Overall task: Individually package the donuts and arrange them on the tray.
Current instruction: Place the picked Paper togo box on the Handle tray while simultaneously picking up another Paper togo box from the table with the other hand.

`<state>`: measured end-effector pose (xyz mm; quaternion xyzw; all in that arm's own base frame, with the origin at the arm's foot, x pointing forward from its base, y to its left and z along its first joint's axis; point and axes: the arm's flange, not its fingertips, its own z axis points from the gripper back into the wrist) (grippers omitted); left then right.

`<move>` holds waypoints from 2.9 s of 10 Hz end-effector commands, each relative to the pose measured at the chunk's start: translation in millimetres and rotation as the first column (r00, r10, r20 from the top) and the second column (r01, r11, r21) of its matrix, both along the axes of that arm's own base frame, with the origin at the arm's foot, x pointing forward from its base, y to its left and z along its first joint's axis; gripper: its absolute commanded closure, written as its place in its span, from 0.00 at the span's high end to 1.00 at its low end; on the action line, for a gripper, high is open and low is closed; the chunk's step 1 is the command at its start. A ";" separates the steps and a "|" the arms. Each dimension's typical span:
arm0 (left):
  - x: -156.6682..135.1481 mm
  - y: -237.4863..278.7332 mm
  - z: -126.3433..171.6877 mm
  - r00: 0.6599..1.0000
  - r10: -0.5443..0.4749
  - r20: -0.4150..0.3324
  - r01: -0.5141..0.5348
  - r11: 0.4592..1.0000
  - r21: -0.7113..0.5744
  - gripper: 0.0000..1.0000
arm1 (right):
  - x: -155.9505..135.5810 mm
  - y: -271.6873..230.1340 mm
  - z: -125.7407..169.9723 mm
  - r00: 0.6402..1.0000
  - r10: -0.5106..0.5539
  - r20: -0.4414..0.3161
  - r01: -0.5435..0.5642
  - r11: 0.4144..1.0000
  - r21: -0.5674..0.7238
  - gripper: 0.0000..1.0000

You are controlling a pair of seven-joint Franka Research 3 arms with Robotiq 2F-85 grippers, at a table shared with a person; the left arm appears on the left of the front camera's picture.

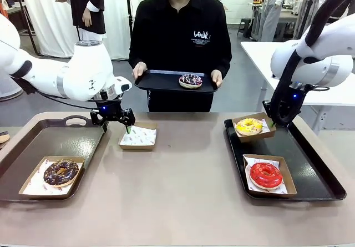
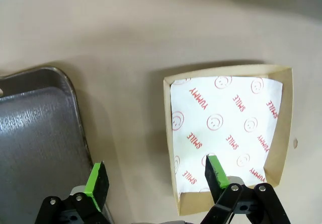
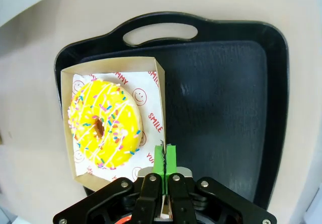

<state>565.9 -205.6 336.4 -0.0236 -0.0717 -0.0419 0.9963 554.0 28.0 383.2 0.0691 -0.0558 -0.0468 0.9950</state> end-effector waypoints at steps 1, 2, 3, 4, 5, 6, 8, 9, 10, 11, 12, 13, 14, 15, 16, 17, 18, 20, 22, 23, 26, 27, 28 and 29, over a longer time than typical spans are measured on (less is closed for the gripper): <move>13.2 -11.0 0.6 0.999 0.047 0.003 -0.047 0.998 0.038 1.00 | -0.9 4.0 -5.1 0.999 0.007 0.033 -0.007 1.000 -0.007 0.01; 16.2 -11.0 -0.3 0.999 0.053 0.001 -0.053 0.998 0.039 1.00 | 0.1 4.5 -8.9 1.000 0.005 0.030 -0.005 1.000 -0.006 0.01; 17.8 -10.9 -1.7 0.998 0.058 -0.005 -0.057 0.998 0.041 1.00 | -0.6 6.6 -11.2 0.999 0.017 0.030 -0.017 1.000 -0.010 0.01; 19.5 -11.1 -3.0 0.998 0.060 -0.009 -0.060 0.997 0.044 1.00 | -0.6 7.6 -11.2 0.999 0.019 0.027 -0.019 1.000 -0.017 0.01; 21.0 -11.4 -3.7 0.998 0.060 -0.012 -0.060 0.997 0.046 1.00 | -0.9 8.3 -10.1 0.999 0.020 0.026 -0.019 1.000 -0.023 0.01; 22.0 -11.6 -5.0 0.998 0.062 -0.015 -0.061 0.997 0.051 1.00 | -2.2 9.7 -9.2 1.000 0.021 0.005 -0.020 0.999 -0.042 0.01; 22.5 -12.7 -6.0 0.998 0.060 -0.018 -0.059 0.997 0.055 1.00 | -9.6 12.4 6.9 1.000 0.005 -0.015 -0.007 0.995 -0.104 0.01; 22.7 -13.0 -6.2 0.998 0.056 -0.020 -0.055 0.997 0.055 1.00 | -10.6 13.2 10.0 0.999 -0.004 -0.046 -0.002 0.991 -0.131 0.01; 22.7 -12.9 -7.0 0.998 0.053 -0.023 -0.051 0.997 0.054 1.00 | -8.9 14.0 8.1 0.998 -0.011 -0.058 0.003 0.991 -0.137 0.01; 22.7 -13.7 -8.6 0.998 0.051 -0.028 -0.050 0.997 0.054 1.00 | -7.1 15.2 4.7 0.998 -0.008 -0.067 -0.001 0.991 -0.135 0.01; 23.2 -14.6 -11.3 0.998 0.056 -0.036 -0.054 0.997 0.057 1.00 | -6.2 15.6 1.7 0.997 -0.007 -0.077 -0.003 0.991 -0.134 0.01; 24.6 -15.7 -15.3 0.995 0.078 -0.057 -0.075 0.996 0.048 1.00 | -6.1 15.0 0.8 0.997 -0.008 -0.080 -0.003 0.991 -0.134 0.01; 24.7 -15.9 -17.3 0.994 0.083 -0.069 -0.080 0.996 0.040 1.00 | -6.1 15.3 1.1 0.997 -0.008 -0.079 -0.003 0.991 -0.134 0.01; 24.3 -16.8 -17.2 0.993 0.085 -0.078 -0.084 0.996 0.024 1.00 | -6.0 15.5 0.9 0.997 -0.007 -0.080 -0.003 0.991 -0.134 0.01; 23.9 -16.4 -16.0 0.994 0.083 -0.075 -0.082 0.997 0.013 1.00 | -6.0 15.3 0.8 0.997 -0.007 -0.082 -0.004 0.991 -0.135 0.01; 23.1 -16.1 -13.6 0.995 0.078 -0.058 -0.079 0.997 -0.011 0.41 | -6.0 14.4 0.6 0.997 0.003 -0.082 -0.014 0.991 -0.132 0.01; 22.8 -15.7 -12.4 0.995 0.072 -0.066 -0.073 0.997 -0.012 0.40 | -6.1 14.1 0.2 0.996 0.009 -0.084 -0.019 0.992 -0.125 0.61; 22.4 -15.4 -11.9 0.995 0.074 -0.074 -0.075 0.997 -0.012 0.38 | -6.4 13.6 -0.4 0.996 0.009 -0.094 -0.020 0.992 -0.121 1.00; 22.3 -15.1 -10.6 0.994 0.079 -0.078 -0.080 0.997 -0.012 0.00 | -6.7 13.7 0.0 0.995 0.008 -0.097 -0.019 0.992 -0.121 1.00; 22.0 -15.3 -10.4 0.994 0.080 -0.080 -0.082 0.997 -0.013 0.00 | -6.9 13.6 -0.3 0.995 0.007 -0.099 -0.019 0.993 -0.120 1.00; 22.1 -15.4 -9.4 0.993 0.082 -0.084 -0.084 0.996 -0.012 0.00 | -6.8 13.3 -0.1 0.995 0.008 -0.103 -0.020 0.993 -0.116 1.00; 21.7 -15.4 -9.0 0.993 0.083 -0.085 -0.085 0.996 -0.014 0.00 | -6.8 13.5 0.0 0.995 0.009 -0.104 -0.021 0.993 -0.116 1.00; 21.7 -15.4 -8.7 0.993 0.085 -0.087 -0.086 0.996 -0.015 0.00 | -6.8 13.3 0.2 0.994 0.008 -0.105 -0.020 0.993 -0.114 1.00; 21.4 -15.1 -8.2 0.992 0.085 -0.088 -0.087 0.996 -0.015 0.00 | -7.2 13.4 1.0 0.995 0.009 -0.104 -0.021 0.993 -0.112 1.00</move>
